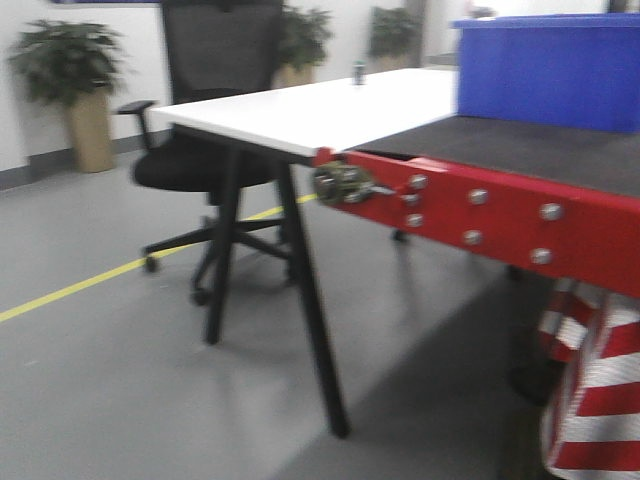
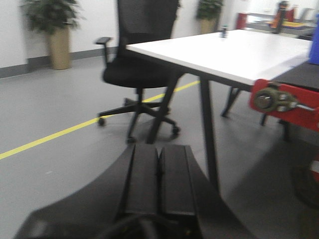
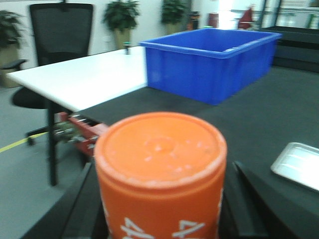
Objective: Grab orange capacitor from left shelf to right conveyor
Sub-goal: 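Drive the base across the floor to the red-framed conveyor, then carry the held cylinder with the right gripper toward the metal tray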
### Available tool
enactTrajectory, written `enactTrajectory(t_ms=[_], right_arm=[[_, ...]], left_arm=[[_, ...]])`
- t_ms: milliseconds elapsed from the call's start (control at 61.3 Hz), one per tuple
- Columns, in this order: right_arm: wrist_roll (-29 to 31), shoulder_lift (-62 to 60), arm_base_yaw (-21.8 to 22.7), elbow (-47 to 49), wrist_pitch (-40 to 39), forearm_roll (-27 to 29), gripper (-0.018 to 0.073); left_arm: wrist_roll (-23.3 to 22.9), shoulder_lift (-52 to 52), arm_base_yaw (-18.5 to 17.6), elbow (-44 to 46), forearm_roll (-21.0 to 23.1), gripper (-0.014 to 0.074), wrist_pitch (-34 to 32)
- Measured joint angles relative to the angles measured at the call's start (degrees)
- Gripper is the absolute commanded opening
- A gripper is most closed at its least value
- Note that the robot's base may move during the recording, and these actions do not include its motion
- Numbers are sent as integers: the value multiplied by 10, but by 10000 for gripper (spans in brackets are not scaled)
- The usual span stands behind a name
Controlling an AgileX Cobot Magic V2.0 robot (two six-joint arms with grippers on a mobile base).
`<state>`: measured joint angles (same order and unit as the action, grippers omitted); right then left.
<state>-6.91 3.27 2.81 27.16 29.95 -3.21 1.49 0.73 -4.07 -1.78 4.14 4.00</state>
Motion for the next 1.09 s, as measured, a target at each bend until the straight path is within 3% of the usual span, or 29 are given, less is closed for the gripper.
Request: enactTrajectory(t_ms=[1094], right_arm=[[0,0,0,0,0,0,67]], left_arm=[[0,0,0,0,0,-127,0]])
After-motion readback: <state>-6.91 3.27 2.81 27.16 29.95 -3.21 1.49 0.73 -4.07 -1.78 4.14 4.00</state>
